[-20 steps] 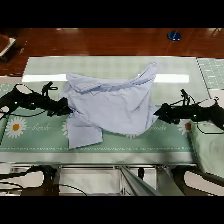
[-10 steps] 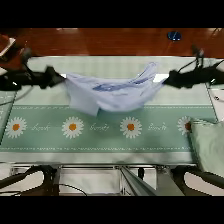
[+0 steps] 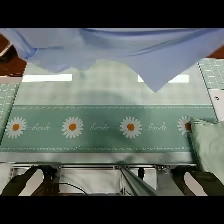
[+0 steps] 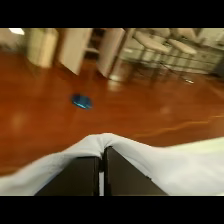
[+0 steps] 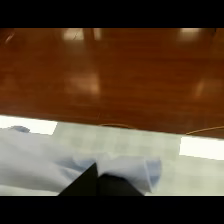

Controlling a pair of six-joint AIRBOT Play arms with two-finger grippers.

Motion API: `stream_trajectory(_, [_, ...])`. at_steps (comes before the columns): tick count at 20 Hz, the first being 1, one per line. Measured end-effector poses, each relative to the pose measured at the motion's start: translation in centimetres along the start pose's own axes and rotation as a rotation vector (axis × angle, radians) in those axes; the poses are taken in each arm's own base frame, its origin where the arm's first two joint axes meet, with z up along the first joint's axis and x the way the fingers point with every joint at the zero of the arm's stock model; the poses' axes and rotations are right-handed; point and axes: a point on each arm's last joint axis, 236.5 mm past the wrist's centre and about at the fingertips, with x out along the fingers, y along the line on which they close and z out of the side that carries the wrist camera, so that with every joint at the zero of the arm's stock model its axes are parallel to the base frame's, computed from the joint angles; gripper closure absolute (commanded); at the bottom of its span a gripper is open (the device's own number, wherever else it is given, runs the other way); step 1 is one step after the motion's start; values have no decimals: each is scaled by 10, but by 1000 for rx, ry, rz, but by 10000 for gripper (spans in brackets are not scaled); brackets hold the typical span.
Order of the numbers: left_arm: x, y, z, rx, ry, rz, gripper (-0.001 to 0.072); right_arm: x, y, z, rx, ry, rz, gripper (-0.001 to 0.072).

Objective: Fold the shirts.

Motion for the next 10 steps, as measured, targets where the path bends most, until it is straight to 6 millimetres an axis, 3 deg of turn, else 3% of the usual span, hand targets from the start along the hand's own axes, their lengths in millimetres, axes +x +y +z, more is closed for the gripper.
stream_trajectory(2, [-40, -21, 17, 128, -52, 100, 686, -44, 5, 8, -32, -68, -40, 697])
stream_trajectory(5, [-96, -47, 30, 270, -118, 247, 686, -93, 8, 8, -60, -127, -99, 697])
stream_trajectory(8, [-135, -72, 35, 340, -171, 307, 686, -124, 7, 0, -67, -144, -145, 697])
stream_trajectory(10, [-149, -73, 28, 353, -158, 337, 686, -132, 6, -7, -65, -132, -158, 697])
